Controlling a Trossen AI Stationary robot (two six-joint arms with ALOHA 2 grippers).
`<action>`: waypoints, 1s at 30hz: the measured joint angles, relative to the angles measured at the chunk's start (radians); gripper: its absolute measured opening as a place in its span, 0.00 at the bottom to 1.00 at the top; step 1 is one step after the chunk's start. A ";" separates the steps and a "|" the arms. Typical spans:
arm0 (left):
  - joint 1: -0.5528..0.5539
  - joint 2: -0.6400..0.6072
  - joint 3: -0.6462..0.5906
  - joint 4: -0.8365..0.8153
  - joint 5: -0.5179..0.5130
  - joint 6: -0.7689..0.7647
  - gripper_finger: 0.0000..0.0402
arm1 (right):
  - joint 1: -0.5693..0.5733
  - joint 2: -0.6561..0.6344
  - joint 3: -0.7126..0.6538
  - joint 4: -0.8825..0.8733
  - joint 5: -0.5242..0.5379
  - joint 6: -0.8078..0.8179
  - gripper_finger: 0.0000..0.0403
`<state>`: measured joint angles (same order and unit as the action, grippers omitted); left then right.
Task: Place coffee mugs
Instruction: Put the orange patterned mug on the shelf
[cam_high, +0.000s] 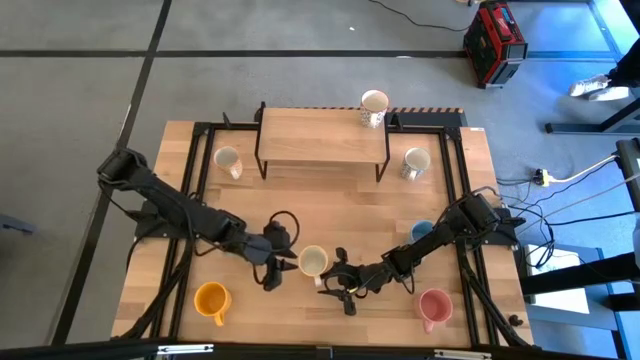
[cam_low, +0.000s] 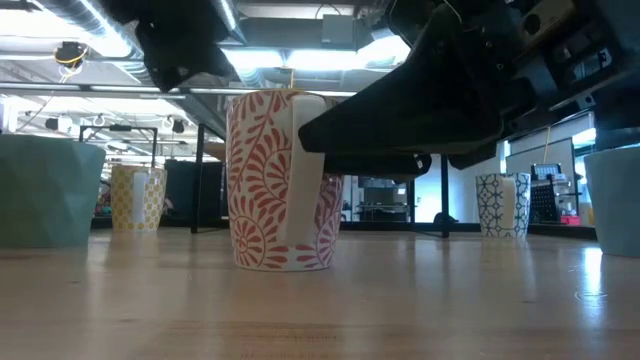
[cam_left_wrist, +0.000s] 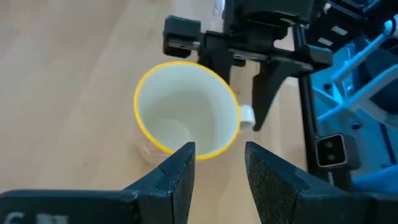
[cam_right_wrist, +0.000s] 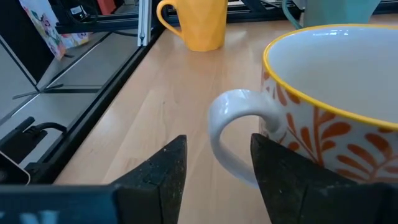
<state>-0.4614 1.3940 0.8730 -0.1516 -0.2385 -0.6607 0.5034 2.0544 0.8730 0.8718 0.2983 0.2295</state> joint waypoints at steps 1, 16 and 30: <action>0.000 -0.014 0.000 -0.019 0.008 -0.010 0.34 | 0.000 0.000 0.000 0.000 0.000 0.000 0.42; 0.031 -0.064 0.017 -0.274 0.036 -0.036 0.34 | 0.000 -0.001 -0.001 -0.008 -0.002 -0.002 0.42; 0.055 0.153 0.018 -0.115 0.126 0.003 0.34 | 0.000 -0.002 -0.001 -0.001 0.007 -0.002 0.42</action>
<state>-0.4068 1.5470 0.8913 -0.2671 -0.1125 -0.6581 0.5034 2.0529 0.8722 0.8707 0.3052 0.2276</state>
